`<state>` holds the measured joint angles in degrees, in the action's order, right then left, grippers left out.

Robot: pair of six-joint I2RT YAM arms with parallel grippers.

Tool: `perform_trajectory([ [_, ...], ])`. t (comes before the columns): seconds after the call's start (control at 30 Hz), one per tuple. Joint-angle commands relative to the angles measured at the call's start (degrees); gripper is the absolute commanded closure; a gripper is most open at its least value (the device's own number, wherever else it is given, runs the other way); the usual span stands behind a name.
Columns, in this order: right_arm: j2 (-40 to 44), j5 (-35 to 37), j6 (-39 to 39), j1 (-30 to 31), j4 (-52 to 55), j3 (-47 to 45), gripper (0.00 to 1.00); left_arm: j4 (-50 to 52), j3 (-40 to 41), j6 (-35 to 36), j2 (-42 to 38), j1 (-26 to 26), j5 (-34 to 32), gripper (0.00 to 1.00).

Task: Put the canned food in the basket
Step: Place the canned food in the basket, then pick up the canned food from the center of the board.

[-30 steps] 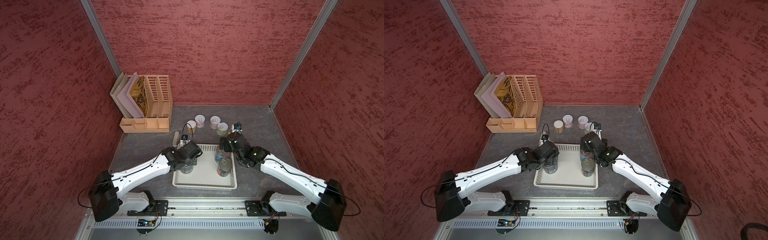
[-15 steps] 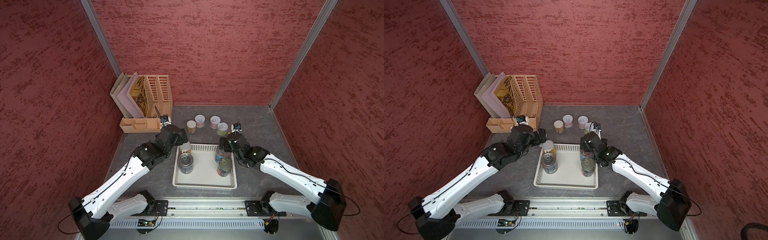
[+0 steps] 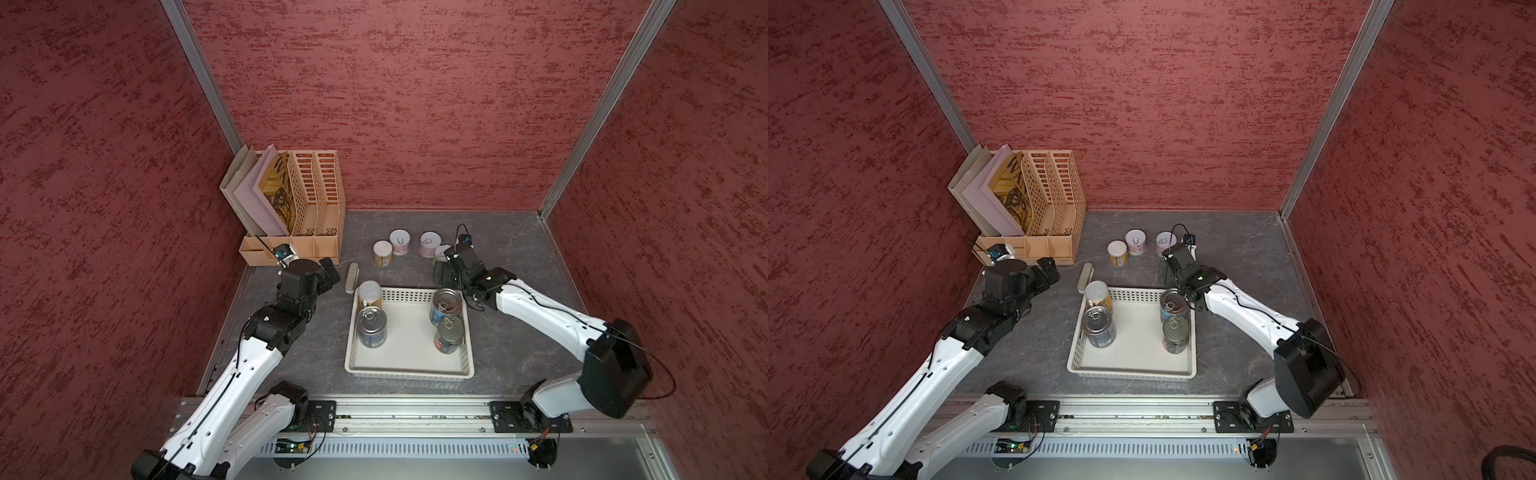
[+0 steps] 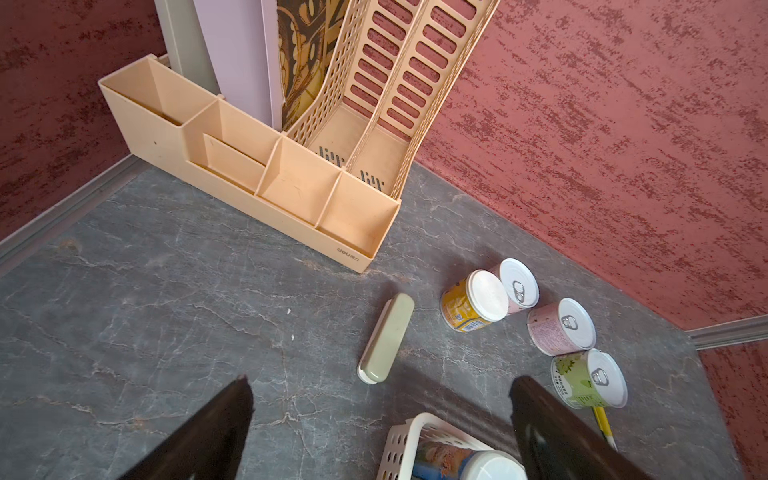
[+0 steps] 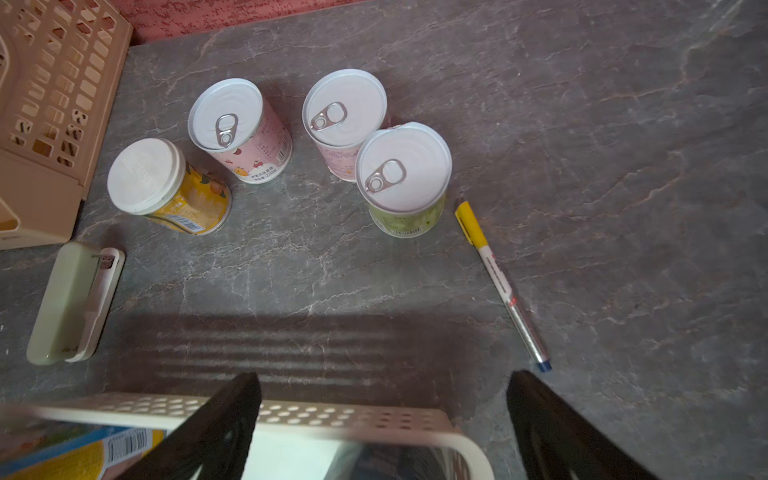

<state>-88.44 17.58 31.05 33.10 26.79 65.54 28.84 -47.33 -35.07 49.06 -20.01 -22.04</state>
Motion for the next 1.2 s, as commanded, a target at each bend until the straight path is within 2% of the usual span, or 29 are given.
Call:
perform_trajectory([
  [0.0, -6.91, -3.61, -0.62, -2.77, 3.38, 7.07, 0.02, -2.39, 1.00, 0.58, 0.48, 1.07, 2.32, 0.00],
  [0.27, -21.07, -0.15, -3.54, -5.10, 8.54, 19.00, 0.02, -1.81, 0.69, 0.11, 2.00, 1.55, 3.32, 0.00],
  [0.7, -33.01, 4.76, -5.22, -7.72, 13.72, 28.90, 0.02, 0.74, -1.53, -1.06, 4.20, 1.77, 5.08, 0.00],
  [0.83, -35.44, 3.26, -5.94, -8.97, 12.86, 31.21, 0.02, 0.76, -1.33, -0.90, 3.77, 1.81, 4.78, 0.00],
  [1.07, -37.42, 5.62, -8.03, -9.28, 13.13, 34.66, 0.02, 0.63, -1.36, -0.70, 4.00, 1.81, 4.46, 0.00],
  [1.17, -37.77, 5.32, -8.41, -9.37, 12.94, 35.07, 0.05, 0.65, -1.48, -0.83, 4.20, 1.80, 4.89, 0.00],
])
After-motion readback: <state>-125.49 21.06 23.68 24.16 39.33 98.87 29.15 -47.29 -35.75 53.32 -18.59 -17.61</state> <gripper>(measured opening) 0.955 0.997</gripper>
